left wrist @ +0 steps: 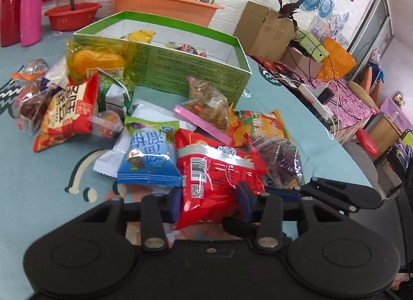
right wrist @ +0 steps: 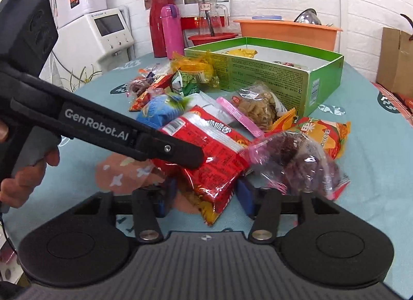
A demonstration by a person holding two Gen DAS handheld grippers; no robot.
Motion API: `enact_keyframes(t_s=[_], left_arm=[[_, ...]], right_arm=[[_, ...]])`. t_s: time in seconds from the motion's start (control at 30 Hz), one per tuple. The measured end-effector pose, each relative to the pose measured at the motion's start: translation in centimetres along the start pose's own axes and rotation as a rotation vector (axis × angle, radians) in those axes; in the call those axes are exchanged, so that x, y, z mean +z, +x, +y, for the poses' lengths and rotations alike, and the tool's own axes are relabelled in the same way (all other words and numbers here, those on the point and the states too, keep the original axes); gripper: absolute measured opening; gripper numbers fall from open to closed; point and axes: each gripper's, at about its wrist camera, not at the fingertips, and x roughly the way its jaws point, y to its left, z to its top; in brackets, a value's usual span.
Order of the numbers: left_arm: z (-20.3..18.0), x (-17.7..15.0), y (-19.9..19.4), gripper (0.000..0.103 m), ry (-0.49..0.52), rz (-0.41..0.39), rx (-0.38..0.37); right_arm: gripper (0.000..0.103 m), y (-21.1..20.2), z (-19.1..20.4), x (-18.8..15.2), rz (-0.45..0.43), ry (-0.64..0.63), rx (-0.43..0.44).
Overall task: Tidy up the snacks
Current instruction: 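Grasp the red snack bag with the left tool, then drop the red snack bag into the green box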
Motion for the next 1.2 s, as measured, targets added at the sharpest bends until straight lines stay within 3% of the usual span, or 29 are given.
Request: enact_keyframes(t_s=[0.13,0.27,0.5,0.63,0.83,1.2], left_arm=[[-0.8,-0.3,-1.9,0.07,0.024,-0.018,-0.015],[-1.9,0.8,-5.0,0.068,0.058,-0.086,-0.036],[-2.9,6.3,-6.7,0.068,0.098,-0.239,-0.058],[-2.2,9.9,-4.6,0.068,0.088,-0.277,-0.087],[-0.5,13.8,0.7,0.067,0.053,-0.251,-0.112],[2.5,16.8,7.9,0.071,0.01,-0.168,-0.119]], right_arm=[[0.068,-1.8,-0.4,0.1,0.002,0.061,0.054],[0.068,-4.3,0.2,1.4,-0.059,0.06,0.086],[0.068,-5.6,-1.0,6.4,-0.212,0.006,0.064],[0.068,-3.7,-3.5,9.2,-0.246,0.001,0.03],[0.068,0.1,-7.7,11.5,-0.224,0.015,0.001],[0.068,5.9,-11.4,12.6,-0.129,0.008,-0.051]])
